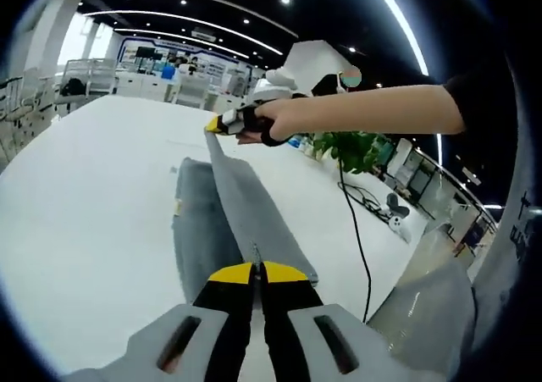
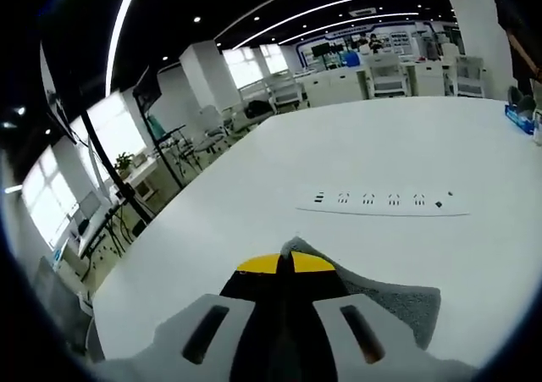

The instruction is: Fold the towel on the table until its edges align and the towel forms a compact rectangular stack.

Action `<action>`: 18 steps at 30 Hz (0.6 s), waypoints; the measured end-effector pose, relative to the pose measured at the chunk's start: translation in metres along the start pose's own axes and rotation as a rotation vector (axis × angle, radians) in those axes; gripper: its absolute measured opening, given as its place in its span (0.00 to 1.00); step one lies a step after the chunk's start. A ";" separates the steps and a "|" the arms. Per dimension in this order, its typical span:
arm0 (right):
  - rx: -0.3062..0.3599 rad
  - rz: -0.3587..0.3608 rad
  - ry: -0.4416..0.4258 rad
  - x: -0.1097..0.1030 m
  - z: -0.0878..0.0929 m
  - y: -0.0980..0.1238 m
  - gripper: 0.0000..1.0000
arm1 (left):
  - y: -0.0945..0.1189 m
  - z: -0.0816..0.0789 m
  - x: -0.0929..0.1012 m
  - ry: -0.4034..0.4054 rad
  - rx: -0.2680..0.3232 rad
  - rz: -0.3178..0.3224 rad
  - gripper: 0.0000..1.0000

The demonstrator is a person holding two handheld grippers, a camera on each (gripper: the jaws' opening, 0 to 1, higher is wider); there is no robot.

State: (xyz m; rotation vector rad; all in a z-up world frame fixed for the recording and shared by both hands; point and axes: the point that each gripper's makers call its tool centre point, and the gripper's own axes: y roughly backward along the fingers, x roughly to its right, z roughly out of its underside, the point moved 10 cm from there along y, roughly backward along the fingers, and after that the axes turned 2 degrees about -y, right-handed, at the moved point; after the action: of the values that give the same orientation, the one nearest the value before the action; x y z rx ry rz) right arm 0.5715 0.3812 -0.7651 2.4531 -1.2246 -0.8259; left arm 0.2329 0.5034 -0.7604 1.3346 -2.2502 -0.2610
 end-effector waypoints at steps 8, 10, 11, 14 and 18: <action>-0.023 0.036 0.009 -0.014 -0.004 0.004 0.00 | 0.011 -0.008 -0.004 0.005 0.016 -0.029 0.03; -0.019 0.023 0.003 -0.016 0.002 -0.001 0.00 | 0.011 -0.002 -0.011 0.024 0.007 -0.047 0.03; -0.018 0.020 0.001 -0.017 0.005 -0.002 0.00 | 0.011 0.002 -0.015 0.045 0.004 -0.059 0.03; -0.023 0.014 -0.005 -0.016 0.013 -0.011 0.00 | 0.011 0.013 -0.025 0.077 -0.014 -0.098 0.03; -0.045 0.025 -0.033 -0.013 0.026 -0.024 0.00 | 0.011 0.028 -0.039 0.174 -0.042 -0.153 0.03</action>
State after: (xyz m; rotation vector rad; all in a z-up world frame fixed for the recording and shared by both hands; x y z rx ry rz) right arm 0.5647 0.4059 -0.7925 2.3933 -1.2322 -0.8800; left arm 0.2254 0.5396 -0.7926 1.4514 -1.9935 -0.2344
